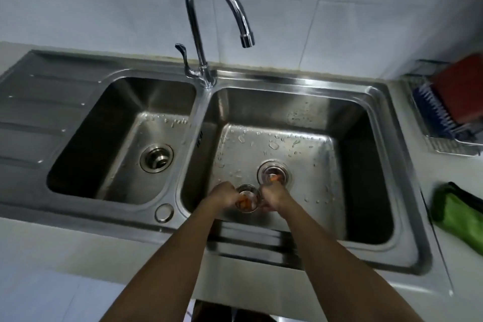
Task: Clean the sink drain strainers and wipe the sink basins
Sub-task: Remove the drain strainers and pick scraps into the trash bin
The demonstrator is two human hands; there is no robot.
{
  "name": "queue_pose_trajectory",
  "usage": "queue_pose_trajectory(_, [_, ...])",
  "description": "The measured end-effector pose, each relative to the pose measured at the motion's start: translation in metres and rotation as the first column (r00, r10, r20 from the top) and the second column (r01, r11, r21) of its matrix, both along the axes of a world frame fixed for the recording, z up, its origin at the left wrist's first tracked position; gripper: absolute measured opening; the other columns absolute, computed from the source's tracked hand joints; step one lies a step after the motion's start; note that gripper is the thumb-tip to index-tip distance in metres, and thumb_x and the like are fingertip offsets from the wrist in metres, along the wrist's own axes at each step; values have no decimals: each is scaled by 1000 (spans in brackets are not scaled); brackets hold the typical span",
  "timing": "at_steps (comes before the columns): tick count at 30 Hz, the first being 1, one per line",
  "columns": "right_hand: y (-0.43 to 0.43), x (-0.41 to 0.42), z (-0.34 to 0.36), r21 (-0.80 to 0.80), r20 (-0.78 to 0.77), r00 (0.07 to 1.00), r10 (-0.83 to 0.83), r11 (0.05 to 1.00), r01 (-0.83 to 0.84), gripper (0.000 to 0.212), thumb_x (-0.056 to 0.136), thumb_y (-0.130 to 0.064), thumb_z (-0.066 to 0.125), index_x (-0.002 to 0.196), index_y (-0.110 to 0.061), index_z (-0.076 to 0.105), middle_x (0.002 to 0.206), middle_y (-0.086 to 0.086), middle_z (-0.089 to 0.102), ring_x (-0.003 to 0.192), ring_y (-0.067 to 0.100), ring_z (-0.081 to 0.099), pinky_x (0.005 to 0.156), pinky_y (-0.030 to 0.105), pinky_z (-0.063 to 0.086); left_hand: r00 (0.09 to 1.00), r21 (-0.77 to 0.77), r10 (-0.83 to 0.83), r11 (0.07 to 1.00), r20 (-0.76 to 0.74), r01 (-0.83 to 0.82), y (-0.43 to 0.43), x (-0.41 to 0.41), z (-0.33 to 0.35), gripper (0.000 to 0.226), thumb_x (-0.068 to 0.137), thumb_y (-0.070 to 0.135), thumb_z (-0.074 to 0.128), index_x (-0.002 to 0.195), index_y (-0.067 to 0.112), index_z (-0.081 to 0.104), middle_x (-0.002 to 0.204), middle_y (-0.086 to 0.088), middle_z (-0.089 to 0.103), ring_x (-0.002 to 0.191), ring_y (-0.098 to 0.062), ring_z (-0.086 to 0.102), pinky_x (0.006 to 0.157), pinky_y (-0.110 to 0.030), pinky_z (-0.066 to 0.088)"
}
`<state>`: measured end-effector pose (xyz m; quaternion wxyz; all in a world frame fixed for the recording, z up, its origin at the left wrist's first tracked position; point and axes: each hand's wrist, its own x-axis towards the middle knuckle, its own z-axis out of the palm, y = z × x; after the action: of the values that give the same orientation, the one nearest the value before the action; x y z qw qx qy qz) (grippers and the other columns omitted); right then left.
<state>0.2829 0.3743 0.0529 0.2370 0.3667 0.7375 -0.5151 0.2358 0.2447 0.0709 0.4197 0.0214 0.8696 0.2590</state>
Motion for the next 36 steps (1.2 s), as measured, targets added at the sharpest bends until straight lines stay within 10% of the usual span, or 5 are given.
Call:
queue_pose_trajectory(6, [2,0,-16,-18,80,990,115,993,-114,31,96,-6,40,117,5,60,125,27,58,116,34,57,82,31,44,998,-44,-14,999,59,17,2,-1,-20,28,90,10,46,109,-3,63,116,-24,62,90,-25,56,72,-25,38])
queue_pose_trajectory(12, [16,-9,-41,-13,93,977,193,981,-193,19,90,-11,45,86,-7,63,87,18,60,69,23,55,59,28,40,987,-148,-122,980,101,136,9,-16,-30,41,94,29,50,119,-2,57,123,-22,59,114,-33,56,79,-29,41])
queue_pose_trajectory(21, [75,-31,-88,626,22,999,36,779,-42,65,83,-42,65,136,-17,38,146,15,31,136,33,29,106,45,32,900,-206,-255,960,-355,191,77,-57,-82,41,92,30,52,130,18,47,129,-9,53,118,-28,52,93,-40,45])
queue_pose_trajectory(36, [81,-57,-133,748,62,998,5,662,-50,70,71,-34,73,130,-22,38,149,17,22,137,34,24,110,52,22,751,-423,-460,867,-474,264,141,-65,-141,49,88,12,59,131,11,35,128,-12,46,114,-28,50,81,-37,48])
